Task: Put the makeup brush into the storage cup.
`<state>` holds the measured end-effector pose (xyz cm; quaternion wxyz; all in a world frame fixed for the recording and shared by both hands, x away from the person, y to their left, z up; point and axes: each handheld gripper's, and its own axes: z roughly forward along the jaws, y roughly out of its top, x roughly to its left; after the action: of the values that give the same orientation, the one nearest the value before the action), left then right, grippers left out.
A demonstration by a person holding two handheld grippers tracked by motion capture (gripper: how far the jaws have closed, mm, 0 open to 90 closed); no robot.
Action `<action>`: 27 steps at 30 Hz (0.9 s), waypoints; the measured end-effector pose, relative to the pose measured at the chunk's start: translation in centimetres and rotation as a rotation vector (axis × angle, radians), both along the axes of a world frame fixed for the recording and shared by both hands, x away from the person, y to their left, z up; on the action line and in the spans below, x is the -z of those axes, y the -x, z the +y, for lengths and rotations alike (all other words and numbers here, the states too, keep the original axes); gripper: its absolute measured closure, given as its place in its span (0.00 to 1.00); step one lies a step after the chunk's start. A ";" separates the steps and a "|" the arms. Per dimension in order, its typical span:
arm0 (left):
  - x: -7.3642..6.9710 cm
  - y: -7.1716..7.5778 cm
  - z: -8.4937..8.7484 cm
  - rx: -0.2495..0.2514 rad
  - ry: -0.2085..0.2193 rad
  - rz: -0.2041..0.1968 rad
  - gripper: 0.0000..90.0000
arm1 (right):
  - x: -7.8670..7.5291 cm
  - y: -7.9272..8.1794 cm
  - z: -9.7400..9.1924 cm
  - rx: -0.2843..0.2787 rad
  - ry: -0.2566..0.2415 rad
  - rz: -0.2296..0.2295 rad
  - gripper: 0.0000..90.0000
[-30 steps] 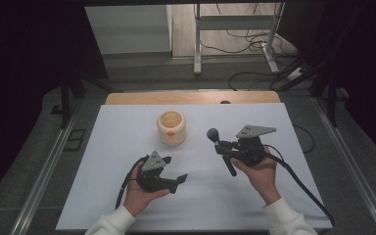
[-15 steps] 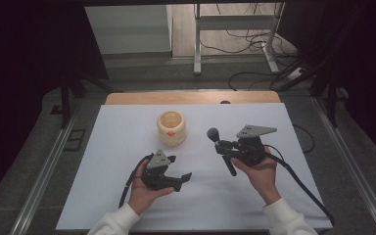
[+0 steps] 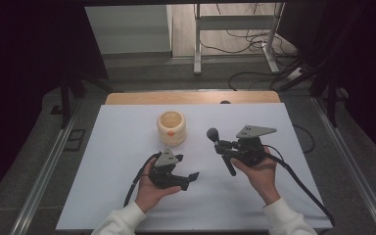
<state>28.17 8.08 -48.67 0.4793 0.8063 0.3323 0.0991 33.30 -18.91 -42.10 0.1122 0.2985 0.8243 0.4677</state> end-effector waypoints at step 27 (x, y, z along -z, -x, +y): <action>-0.3 -0.9 -1.9 0.023 0.024 0.003 0.18 | 0.2 0.0 0.4 -0.012 -0.024 -0.008 0.79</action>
<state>29.04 6.22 -48.42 0.4893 0.8044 0.3250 0.0884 33.30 -18.55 -42.31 0.1094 0.2931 0.8199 0.4794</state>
